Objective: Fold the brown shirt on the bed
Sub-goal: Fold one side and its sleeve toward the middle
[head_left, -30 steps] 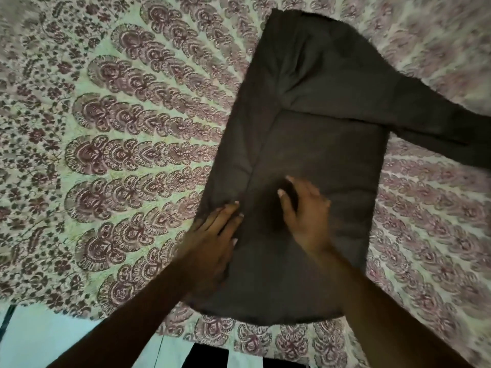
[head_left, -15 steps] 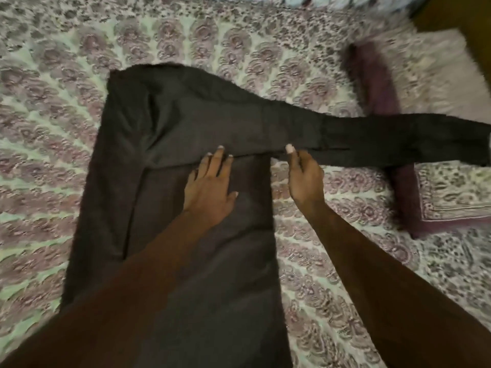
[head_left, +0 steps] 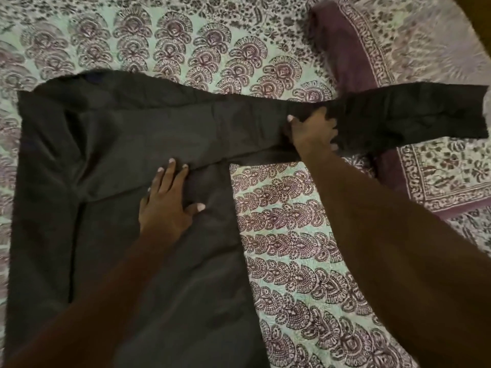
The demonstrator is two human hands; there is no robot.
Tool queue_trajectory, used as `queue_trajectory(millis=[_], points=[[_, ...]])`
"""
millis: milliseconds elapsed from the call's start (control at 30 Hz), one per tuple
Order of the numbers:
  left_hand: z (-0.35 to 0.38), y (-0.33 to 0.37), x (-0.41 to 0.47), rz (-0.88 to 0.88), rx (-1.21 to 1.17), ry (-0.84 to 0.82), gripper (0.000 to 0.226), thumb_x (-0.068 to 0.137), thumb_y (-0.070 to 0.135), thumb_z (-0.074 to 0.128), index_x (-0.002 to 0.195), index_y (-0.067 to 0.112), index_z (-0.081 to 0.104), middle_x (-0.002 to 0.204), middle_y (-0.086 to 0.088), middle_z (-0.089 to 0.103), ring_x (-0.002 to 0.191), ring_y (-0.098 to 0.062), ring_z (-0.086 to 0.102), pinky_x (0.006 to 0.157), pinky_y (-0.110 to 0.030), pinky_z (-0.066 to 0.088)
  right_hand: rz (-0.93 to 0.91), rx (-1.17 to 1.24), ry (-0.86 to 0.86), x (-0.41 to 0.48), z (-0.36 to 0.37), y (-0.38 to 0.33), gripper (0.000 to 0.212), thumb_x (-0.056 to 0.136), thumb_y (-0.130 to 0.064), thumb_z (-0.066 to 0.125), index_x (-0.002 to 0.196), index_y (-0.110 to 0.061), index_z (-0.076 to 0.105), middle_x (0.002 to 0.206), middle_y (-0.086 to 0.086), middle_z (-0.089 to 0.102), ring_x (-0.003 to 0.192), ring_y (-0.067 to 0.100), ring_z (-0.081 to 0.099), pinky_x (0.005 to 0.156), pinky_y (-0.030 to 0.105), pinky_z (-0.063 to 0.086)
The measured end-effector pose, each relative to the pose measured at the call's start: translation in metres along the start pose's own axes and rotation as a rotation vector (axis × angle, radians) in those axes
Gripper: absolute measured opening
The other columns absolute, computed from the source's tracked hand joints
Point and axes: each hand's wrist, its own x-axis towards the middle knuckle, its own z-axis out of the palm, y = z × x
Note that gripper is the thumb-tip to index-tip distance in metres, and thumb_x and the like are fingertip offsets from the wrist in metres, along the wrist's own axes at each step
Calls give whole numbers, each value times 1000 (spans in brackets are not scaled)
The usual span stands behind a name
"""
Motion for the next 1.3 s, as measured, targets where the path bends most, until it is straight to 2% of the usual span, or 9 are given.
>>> queue_trajectory(millis=[133, 333, 533, 667, 733, 867, 967, 1133, 1300], points=[[-1, 0, -1, 18, 22, 16, 93, 89, 58, 67, 163, 39, 14, 172, 17, -5, 160, -14, -1, 119, -61, 25, 81, 210, 12, 7, 6, 6, 72, 86, -30, 83, 145, -10, 45, 146, 16, 54, 138, 35, 50, 113, 48, 41], [-5, -2, -2, 43, -29, -13, 94, 89, 52, 71, 163, 33, 17, 173, 12, -2, 160, -17, 1, 121, -59, 24, -74, 734, -97, -38, -1, 14, 21, 81, -6, 85, 89, -17, 69, 92, 1, 72, 96, 19, 72, 92, 32, 59], [-28, 1, -19, -48, -867, 144, 46, 99, 31, 67, 140, 15, 57, 141, -8, 62, 129, -21, 60, 117, -43, 43, -363, 995, -531, -153, -22, 25, 15, 79, -13, 86, 88, -14, 73, 96, 13, 70, 99, 28, 65, 103, 56, 51], [-72, 0, -56, -328, -1560, -160, 52, 106, 54, 40, 138, 18, 58, 130, -7, 71, 116, -21, 69, 103, -41, 54, -393, 998, -813, -228, -15, 32, 36, 69, -43, 93, 88, -21, 71, 95, 13, 53, 97, 27, 50, 94, 55, 45], [-89, -13, -80, -311, -1758, -278, 62, 103, 59, 39, 140, 12, 59, 135, -9, 69, 121, -23, 68, 92, -38, 60, -435, 940, -919, -262, -10, 35, 25, 77, -30, 90, 87, -23, 68, 83, 5, 49, 87, 19, 49, 88, 42, 42], [-95, -59, -113, -321, -1322, 22, 43, 95, 21, 71, 134, 5, 62, 125, -7, 70, 116, -26, 67, 74, -12, 55, -546, 743, -1038, -330, 0, 39, 22, 89, 10, 70, 89, -10, 60, 64, -24, 55, 65, -11, 51, 67, 8, 42], [-95, -106, -148, -168, -1107, 239, 63, 83, -8, 75, 141, 5, 52, 131, 1, 63, 105, -7, 66, 81, -8, 52, -593, 648, -1110, -371, 7, 44, 23, 89, 6, 73, 89, -14, 63, 69, -23, 57, 68, -9, 52, 67, 9, 42], [-76, -166, -216, -74, -903, 288, 39, 83, 4, 62, 116, 23, 72, 118, 9, 75, 114, -10, 70, 104, -36, 54, -685, 478, -1189, -422, 16, 57, 22, 90, -11, 77, 86, -28, 66, 74, -15, 60, 70, 0, 54, 67, 17, 43], [-46, -200, -261, -152, -936, 267, 47, 88, -16, 65, 119, 18, 68, 119, 6, 71, 110, 2, 67, 100, -23, 54, -775, 204, -1242, -460, 32, 76, 17, 96, -14, 72, 89, -27, 62, 72, -20, 60, 69, -3, 57, 65, 16, 42]])
